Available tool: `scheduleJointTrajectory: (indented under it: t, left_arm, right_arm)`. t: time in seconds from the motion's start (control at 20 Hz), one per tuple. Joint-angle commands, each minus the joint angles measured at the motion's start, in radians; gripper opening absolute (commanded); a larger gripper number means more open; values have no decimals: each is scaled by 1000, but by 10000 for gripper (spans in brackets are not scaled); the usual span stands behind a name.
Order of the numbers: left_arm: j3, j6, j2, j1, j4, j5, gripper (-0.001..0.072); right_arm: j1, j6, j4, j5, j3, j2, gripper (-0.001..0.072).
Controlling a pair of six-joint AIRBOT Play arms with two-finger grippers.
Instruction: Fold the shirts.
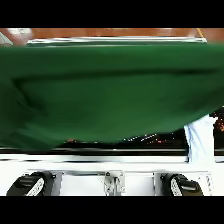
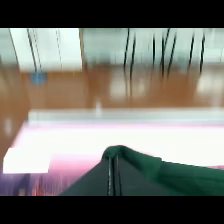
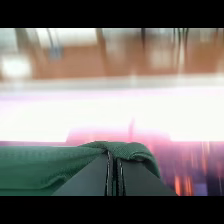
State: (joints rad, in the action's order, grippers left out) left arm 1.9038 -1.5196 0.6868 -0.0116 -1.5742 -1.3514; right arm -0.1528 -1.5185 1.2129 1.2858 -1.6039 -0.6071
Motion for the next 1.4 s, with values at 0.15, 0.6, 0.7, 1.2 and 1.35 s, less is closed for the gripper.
scheduleJointTrajectory:
  t: [0.15,0.6,0.7,1.2,1.35]
  left_arm:
    - [-401,-5,8,1,-50,83,40]
    - [-682,-144,430,0,26,446,40]
    - [-682,-144,525,-1,99,521,41]
    - [-604,-68,704,65,61,308,683]
    - [-579,181,671,245,25,-63,490]
  right_arm:
    - [-1,-30,75,339,37,-272,60]
    - [0,-30,-123,-109,150,-834,60]
    - [0,-29,-224,-179,150,-908,60]
    - [-53,172,-211,29,102,-967,617]
    - [-154,192,106,318,77,-901,617]
